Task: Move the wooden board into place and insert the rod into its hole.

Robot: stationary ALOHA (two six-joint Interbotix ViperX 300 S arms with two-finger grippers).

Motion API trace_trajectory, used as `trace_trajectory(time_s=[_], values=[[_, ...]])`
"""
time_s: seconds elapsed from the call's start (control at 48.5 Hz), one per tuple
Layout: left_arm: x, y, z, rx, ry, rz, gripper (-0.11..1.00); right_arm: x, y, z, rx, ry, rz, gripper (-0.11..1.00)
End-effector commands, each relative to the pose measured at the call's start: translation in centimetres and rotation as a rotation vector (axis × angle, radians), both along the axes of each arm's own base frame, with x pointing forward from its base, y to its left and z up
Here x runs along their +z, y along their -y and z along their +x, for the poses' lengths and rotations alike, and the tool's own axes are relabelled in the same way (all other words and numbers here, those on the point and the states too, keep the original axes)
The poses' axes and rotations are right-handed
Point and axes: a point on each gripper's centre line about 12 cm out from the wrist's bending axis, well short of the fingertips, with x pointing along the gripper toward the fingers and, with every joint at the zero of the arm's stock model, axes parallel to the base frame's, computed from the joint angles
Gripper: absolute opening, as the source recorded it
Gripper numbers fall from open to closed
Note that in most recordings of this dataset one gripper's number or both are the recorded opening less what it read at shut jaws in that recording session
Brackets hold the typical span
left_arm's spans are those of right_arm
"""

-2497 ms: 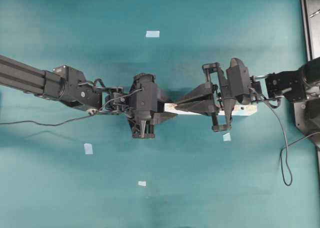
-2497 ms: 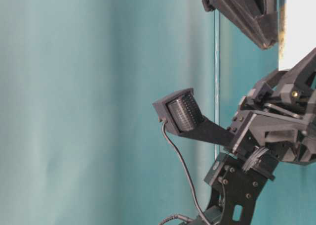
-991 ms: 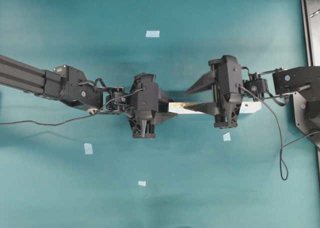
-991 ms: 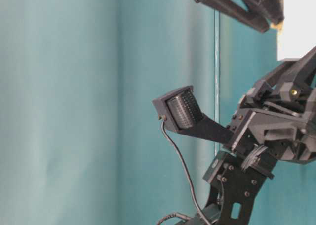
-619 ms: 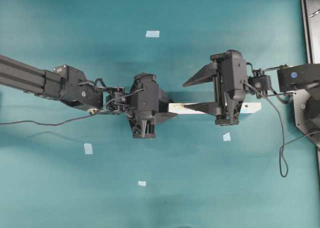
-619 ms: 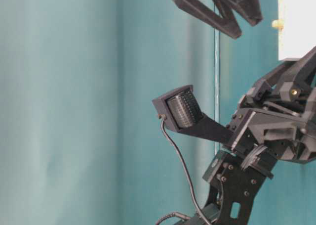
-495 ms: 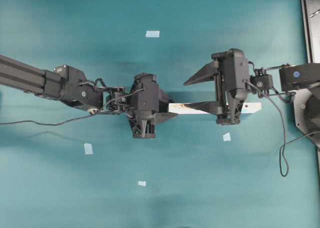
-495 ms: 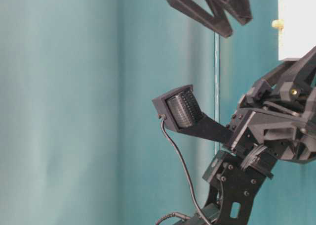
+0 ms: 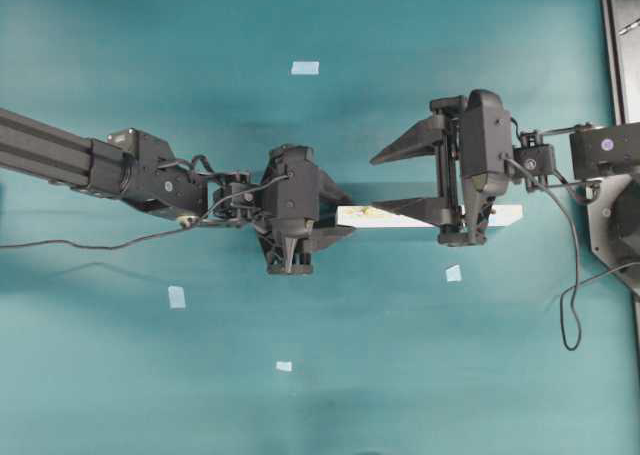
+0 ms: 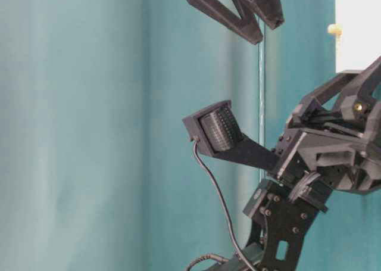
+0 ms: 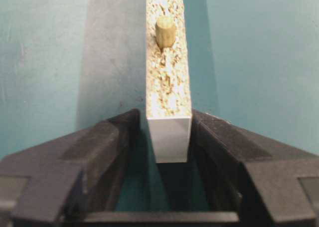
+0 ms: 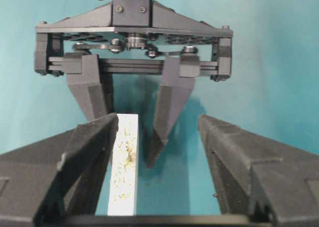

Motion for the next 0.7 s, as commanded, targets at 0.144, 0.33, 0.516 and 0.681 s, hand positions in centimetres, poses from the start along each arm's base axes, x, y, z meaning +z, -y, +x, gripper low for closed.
trace_trajectory(time_s=[0.144,0.33,0.516,0.681], values=[[1.4,0.0,-0.3,-0.002,-0.021,0.000,0.90,0.2,-0.1,-0.3,0.000,0.011,0.004,0.78],[2.8,0.0,-0.8,-0.001,-0.009,-0.003,0.90,-0.3,-0.2,-1.0,0.001,-0.006,0.005,0.78],[4.9,0.0,-1.9,-0.001,0.019,-0.005,0.90,-0.2,-0.3,-1.7,0.001,0.000,0.004,0.78],[5.9,0.3,-3.1,-0.006,0.026,-0.005,0.90,-0.2,-0.4,-2.8,0.002,0.006,0.004,0.78]])
